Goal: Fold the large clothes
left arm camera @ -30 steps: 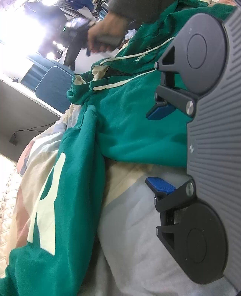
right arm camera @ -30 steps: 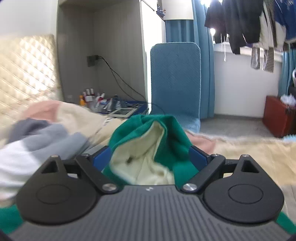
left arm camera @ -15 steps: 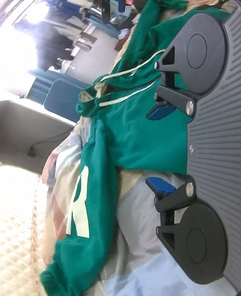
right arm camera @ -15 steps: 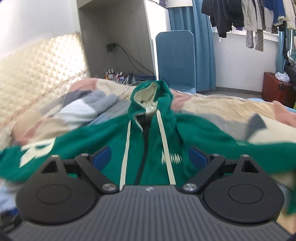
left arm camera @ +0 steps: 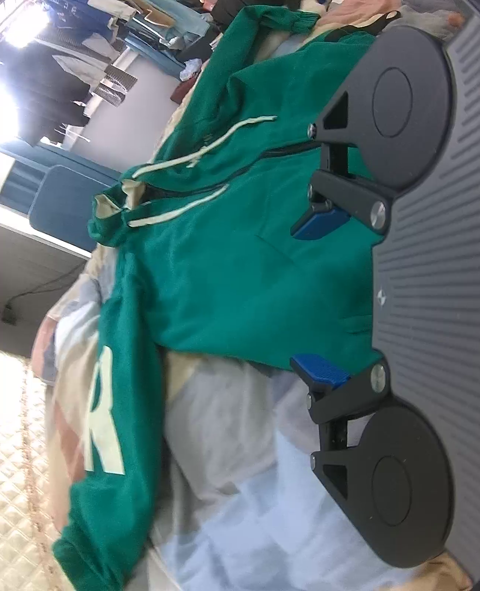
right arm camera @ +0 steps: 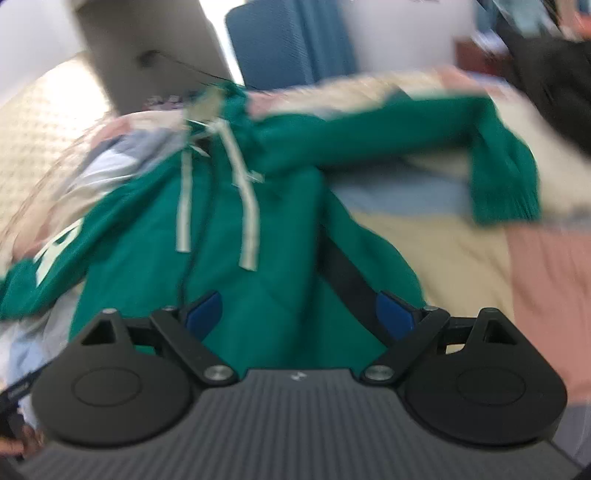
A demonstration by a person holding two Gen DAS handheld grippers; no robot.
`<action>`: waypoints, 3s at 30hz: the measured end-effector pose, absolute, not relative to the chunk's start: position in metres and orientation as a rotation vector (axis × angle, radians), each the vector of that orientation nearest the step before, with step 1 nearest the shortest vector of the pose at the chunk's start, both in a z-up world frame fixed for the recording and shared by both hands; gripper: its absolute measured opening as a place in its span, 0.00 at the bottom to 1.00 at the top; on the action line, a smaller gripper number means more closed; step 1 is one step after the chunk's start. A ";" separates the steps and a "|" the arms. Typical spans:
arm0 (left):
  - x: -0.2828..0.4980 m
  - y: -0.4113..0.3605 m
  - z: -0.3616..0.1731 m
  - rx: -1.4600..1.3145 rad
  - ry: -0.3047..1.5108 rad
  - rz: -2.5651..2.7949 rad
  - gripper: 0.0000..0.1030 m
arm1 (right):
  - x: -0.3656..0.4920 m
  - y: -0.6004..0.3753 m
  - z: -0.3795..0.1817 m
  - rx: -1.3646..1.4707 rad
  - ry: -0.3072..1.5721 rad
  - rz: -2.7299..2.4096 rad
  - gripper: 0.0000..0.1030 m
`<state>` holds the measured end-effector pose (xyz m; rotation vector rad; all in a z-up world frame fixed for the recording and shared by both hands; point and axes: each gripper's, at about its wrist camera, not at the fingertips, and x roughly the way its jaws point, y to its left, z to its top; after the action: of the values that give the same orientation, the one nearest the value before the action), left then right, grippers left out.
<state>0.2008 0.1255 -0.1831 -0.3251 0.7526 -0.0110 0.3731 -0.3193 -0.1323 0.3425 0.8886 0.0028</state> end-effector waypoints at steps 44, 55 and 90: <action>0.194 0.190 -0.220 -0.809 0.842 0.027 0.71 | 0.400 -0.349 -0.194 0.762 1.029 0.272 0.92; 0.203 0.179 -0.231 -0.807 0.895 -0.029 0.71 | 0.404 -0.356 -0.208 0.603 1.117 0.062 0.89; 0.213 0.146 -0.235 -0.606 0.920 -0.059 0.36 | 0.431 -0.337 -0.210 0.171 1.034 0.148 0.82</action>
<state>0.2134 0.1465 -0.2354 -0.6062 0.9199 -0.0588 0.4313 -0.3373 -0.2101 0.1713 1.0342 0.1480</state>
